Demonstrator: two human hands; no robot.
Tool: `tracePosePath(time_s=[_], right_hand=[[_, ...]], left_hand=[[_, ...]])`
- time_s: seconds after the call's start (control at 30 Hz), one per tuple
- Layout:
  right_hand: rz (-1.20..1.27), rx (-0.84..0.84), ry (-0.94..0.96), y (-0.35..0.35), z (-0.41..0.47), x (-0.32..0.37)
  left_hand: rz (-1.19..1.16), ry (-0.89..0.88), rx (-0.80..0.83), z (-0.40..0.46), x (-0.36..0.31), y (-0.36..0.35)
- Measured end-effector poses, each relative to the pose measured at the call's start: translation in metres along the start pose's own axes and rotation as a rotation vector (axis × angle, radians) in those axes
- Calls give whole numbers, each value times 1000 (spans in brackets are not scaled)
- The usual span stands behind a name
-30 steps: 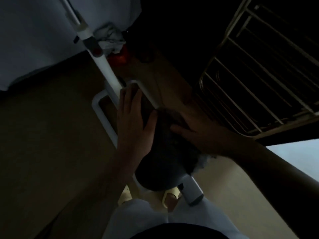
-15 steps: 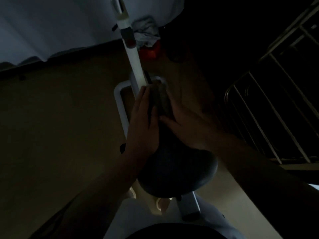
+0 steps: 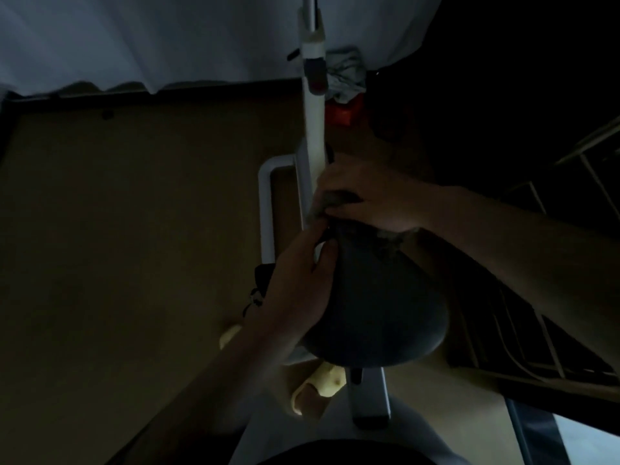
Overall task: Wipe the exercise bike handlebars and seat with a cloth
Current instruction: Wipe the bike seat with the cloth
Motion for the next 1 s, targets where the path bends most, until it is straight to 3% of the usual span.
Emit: tracePosePath(time_s=[0.17,0.3,0.43,0.57,0.67,0.73,0.87,1.0], right_hand=[[-106,-140,47,-10,1,6],[-244,27,126,-21,-12,9],[-215,-147,15,-26,-15,18],[-291,20,62,-33,-25,31],[-310,-197,-43,-26,-22,29],[-277,-242,-66,-38,-22,33],[-403,-34,-5,-39,-27,31],[-337,-296,-25,-22,-11,18]], left_hand=[[-8,60,54,-16,7,1],[-27,59,120,-27,14,7],[-44,6,99,-28,18,7],[-43,-40,104,-39,24,6],[-89,-59,54,-43,26,7],[-84,-62,59,-43,27,6],[-88,-24,56,-45,22,4],[-78,50,-5,-46,4,4]])
Point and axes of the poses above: each hand's wrist, its own z-axis towards the middle knuckle, its own y-axis out of the back of the hand, x = y × z, the point moved 2 cm from there along z, towards the middle knuckle, and after that the axes turned 15 degrees about z, right-handed, at the moved point
